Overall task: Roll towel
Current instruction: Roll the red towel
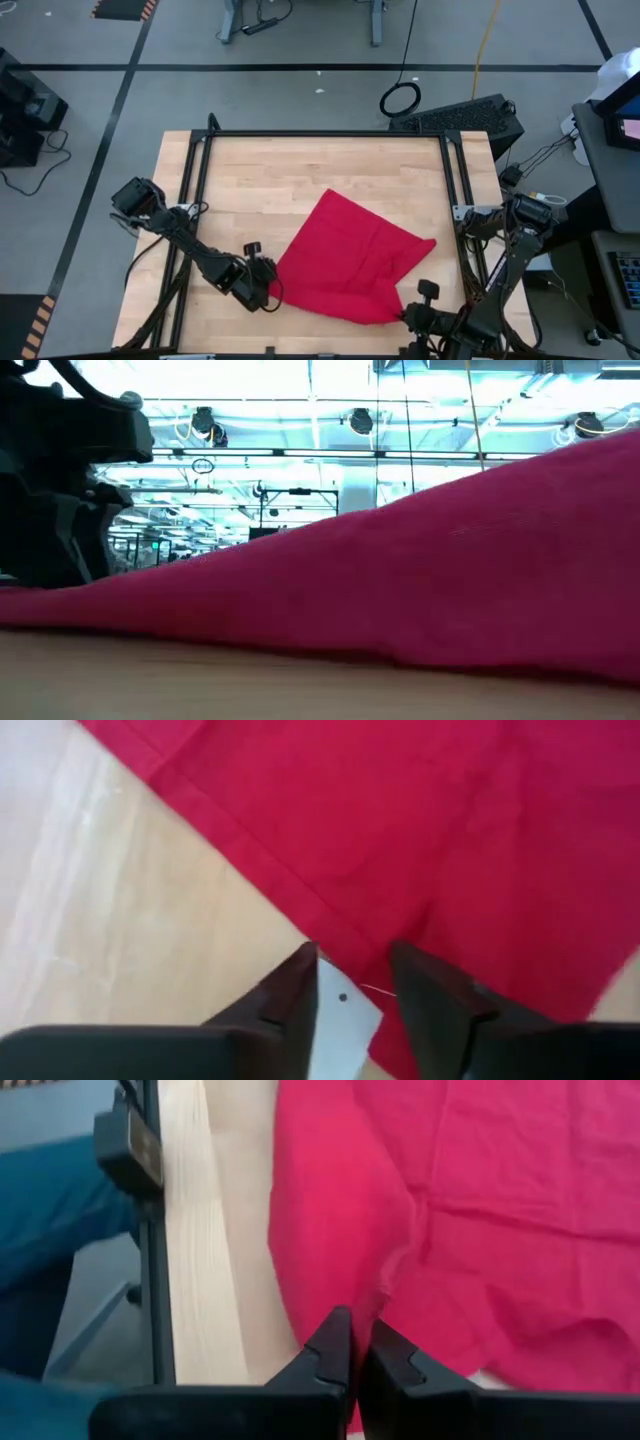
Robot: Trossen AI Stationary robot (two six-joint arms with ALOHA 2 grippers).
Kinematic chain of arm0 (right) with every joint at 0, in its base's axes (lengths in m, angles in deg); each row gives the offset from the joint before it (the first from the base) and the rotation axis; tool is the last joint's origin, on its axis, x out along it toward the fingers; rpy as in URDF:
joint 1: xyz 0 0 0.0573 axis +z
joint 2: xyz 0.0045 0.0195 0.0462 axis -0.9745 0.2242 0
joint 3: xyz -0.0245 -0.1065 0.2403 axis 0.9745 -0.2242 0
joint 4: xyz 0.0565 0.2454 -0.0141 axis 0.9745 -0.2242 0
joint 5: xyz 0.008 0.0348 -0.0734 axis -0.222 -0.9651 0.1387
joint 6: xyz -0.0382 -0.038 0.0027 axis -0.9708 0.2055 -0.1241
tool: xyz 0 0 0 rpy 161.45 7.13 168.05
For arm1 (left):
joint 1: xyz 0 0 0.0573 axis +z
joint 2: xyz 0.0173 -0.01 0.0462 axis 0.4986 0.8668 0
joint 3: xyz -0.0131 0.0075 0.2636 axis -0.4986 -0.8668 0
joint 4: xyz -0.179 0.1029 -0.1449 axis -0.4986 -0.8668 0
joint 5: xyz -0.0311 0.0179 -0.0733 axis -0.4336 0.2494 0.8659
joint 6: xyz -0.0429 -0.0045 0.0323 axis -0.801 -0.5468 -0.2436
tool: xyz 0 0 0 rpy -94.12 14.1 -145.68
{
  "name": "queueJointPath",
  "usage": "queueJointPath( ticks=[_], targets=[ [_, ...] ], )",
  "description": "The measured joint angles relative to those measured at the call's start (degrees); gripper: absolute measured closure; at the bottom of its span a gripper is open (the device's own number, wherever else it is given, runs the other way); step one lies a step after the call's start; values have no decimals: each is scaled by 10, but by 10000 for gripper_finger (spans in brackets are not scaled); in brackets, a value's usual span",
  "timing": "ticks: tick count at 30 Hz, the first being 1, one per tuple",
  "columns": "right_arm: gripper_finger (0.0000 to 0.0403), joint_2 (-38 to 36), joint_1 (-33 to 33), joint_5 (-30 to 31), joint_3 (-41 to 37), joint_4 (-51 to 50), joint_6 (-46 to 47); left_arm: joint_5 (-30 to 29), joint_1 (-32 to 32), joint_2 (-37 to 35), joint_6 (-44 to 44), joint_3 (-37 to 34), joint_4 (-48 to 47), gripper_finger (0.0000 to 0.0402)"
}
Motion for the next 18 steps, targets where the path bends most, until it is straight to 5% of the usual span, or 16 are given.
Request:
queueJointPath(
  ticks=[6, 12, 18],
  targets=[
    [401, 0, 15, -3, 0, -15, 0, 2, -19, -6, -35, 0, 2, 324],
    [401, 0, 17, 4, 0, -27, 0, -36, -39, -41, -67, 0, 7, 329],
    [401, 0, 17, 10, 0, -27, -3, -161, -11, -38, 97, 0, 129, 330]
  ],
)
